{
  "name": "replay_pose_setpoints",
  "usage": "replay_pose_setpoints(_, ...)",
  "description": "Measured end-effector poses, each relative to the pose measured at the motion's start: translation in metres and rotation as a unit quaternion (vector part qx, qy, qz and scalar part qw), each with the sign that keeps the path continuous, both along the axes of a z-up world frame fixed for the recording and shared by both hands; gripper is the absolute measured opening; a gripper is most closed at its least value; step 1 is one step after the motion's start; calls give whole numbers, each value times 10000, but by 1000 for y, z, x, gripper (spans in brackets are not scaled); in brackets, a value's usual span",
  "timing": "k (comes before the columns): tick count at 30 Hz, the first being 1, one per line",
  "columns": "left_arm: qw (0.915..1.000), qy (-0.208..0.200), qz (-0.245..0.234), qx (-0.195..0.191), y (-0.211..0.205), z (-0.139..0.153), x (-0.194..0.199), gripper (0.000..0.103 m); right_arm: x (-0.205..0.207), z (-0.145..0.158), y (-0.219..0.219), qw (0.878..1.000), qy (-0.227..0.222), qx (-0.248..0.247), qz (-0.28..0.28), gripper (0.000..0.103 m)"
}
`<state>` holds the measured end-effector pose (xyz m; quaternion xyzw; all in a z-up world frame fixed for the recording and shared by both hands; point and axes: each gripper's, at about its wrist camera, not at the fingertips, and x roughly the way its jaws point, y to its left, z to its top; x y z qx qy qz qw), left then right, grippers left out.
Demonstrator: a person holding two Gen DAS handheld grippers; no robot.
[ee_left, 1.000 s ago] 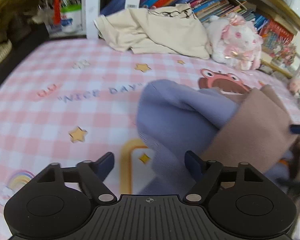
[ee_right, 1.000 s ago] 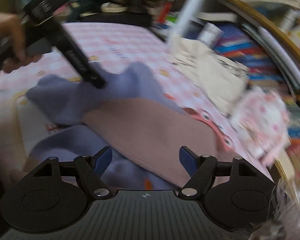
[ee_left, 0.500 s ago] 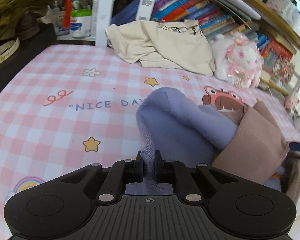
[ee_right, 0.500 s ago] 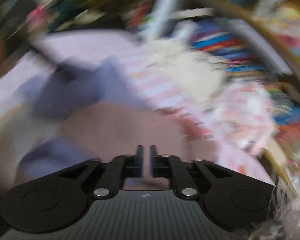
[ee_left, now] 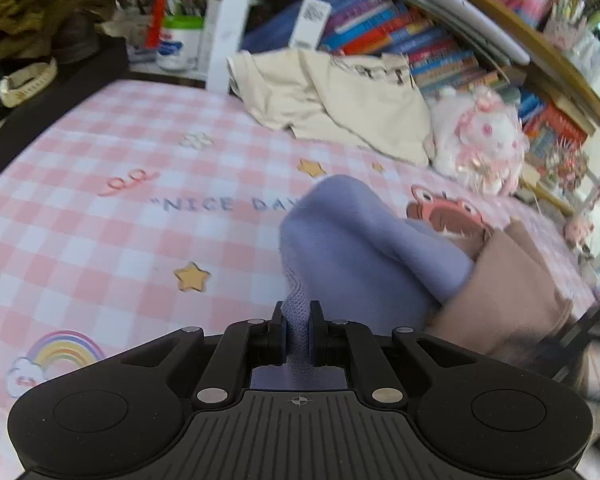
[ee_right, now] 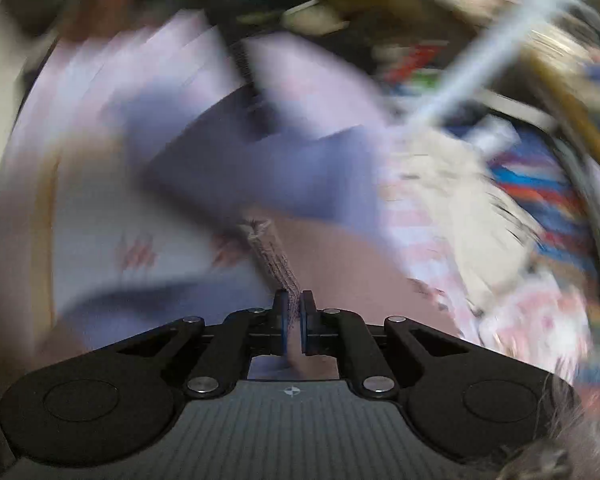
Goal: Fold clothes
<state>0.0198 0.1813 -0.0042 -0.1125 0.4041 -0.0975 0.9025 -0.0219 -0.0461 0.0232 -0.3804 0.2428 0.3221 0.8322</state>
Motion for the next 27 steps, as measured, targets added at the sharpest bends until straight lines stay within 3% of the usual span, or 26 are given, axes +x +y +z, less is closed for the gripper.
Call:
replay_pose_setpoints(2,9997,-104,219,-55,12,10,1,8,13,34,-30,9939,-338,633,-836,6)
replay_pose_setpoints(4,9987,-290,414,-49,25,23,6,8,29,64,-75,9739,-727,1073,-1864,6)
replay_pose_setpoints(6,9972,-487,559,9,36,36,12,8,42,82,-122,9462,-1001,1268,-2804,5)
replay_pose_setpoints(9,9938,-819,737,110,50,59,22,7,55,100,-190,8944,-1315,1368,-4050,5)
replay_pose_setpoints(11,9921,-949,807,147,54,70,29,7,52,101,-219,8725,-1386,1235,-4520,5)
replay_pose_setpoints(16,9893,-985,987,434,57,76,47,7,52,82,-259,8350,-1383,1198,-5189,5)
replay_pose_setpoints(20,9855,-1024,1267,485,68,86,55,7,46,73,-279,8037,-1656,1347,-5554,5)
replay_pose_setpoints(27,9820,-1079,1446,549,74,99,52,7,62,60,-298,7857,-1848,1317,-5755,5)
